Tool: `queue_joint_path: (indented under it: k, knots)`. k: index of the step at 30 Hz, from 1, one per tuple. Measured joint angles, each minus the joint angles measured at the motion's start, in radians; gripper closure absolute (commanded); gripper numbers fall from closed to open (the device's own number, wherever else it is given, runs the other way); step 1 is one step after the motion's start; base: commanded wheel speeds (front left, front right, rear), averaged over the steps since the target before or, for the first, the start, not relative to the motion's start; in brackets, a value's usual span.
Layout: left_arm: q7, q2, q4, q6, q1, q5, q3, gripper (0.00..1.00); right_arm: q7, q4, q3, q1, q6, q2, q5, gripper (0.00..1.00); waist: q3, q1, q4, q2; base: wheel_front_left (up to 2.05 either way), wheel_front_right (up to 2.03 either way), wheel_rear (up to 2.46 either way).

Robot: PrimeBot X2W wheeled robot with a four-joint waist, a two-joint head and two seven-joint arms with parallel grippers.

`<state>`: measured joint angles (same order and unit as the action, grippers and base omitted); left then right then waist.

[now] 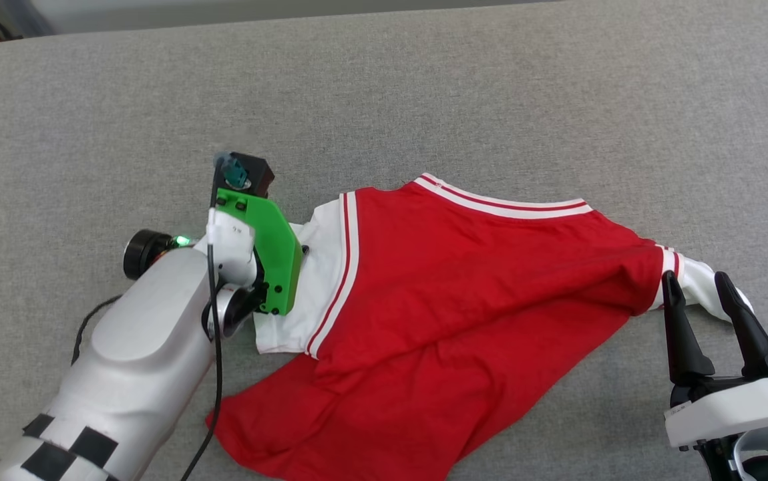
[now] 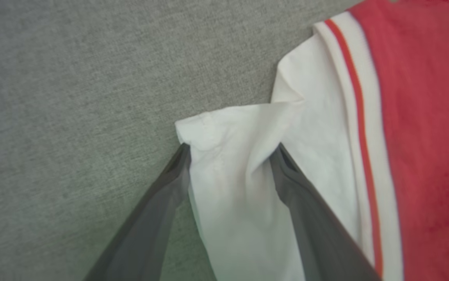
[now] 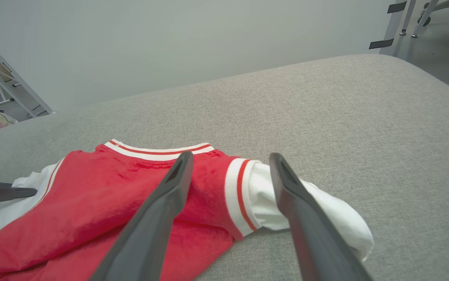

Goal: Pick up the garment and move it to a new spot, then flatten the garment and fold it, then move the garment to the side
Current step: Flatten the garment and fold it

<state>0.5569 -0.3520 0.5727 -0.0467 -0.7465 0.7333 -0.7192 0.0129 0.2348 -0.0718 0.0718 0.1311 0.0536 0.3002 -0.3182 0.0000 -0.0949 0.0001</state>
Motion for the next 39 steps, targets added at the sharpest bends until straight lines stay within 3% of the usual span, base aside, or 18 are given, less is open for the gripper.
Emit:
queue_joint_path:
  k: [1,2,3,5,9,15,21,30,39]
  knots:
    - [0.021,0.003,0.012,0.008,-0.014,0.000,-0.007,0.00,0.000,-0.004,-0.001,0.000,0.000,0.000,0.005,0.00,-0.004,0.0000,-0.002,0.0000,0.00,0.00,0.00]
    - [0.036,0.007,0.021,0.014,-0.023,0.004,-0.011,0.24,0.000,-0.007,0.000,-0.001,0.000,0.000,0.007,0.00,-0.006,0.0000,-0.003,0.0000,0.00,0.00,0.00]
    - [0.051,0.011,0.031,0.018,-0.034,0.006,-0.015,0.54,0.000,-0.009,0.000,-0.002,0.000,0.000,0.012,0.00,-0.008,0.0000,-0.004,0.0000,0.00,0.00,0.00]
    - [0.049,0.018,0.044,0.025,-0.044,0.006,-0.017,1.00,0.000,-0.015,0.003,-0.004,0.000,0.000,0.020,0.00,-0.009,0.0000,-0.005,0.0000,0.00,0.00,0.00]
    - [-0.034,0.041,0.068,0.016,-0.040,0.004,-0.015,1.00,0.004,-0.024,0.005,-0.012,0.000,0.000,0.034,0.00,-0.003,0.0000,-0.006,0.0000,0.00,0.00,0.00]
    - [-0.211,0.042,0.052,-0.039,0.028,-0.007,0.023,1.00,0.023,-0.063,-0.049,-0.012,0.000,0.013,0.058,0.00,0.030,0.0000,0.002,0.0000,0.00,0.00,0.00]
    - [-0.281,-0.020,-0.048,-0.094,0.124,-0.002,0.065,1.00,0.118,-0.115,-0.117,-0.011,0.000,0.059,0.097,0.00,0.078,0.0000,0.018,0.0000,0.00,0.00,0.00]
    - [-0.266,-0.086,-0.276,-0.161,0.223,-0.002,0.072,1.00,0.387,-0.195,-0.148,-0.059,0.000,0.213,0.174,0.00,0.121,0.0000,0.048,0.0000,0.00,0.00,0.00]
    - [-0.248,-0.094,-0.396,-0.191,0.219,-0.016,0.067,1.00,0.543,-0.374,-0.002,-0.314,0.000,0.398,0.269,0.00,0.066,0.0000,0.071,0.0000,0.00,0.00,0.00]
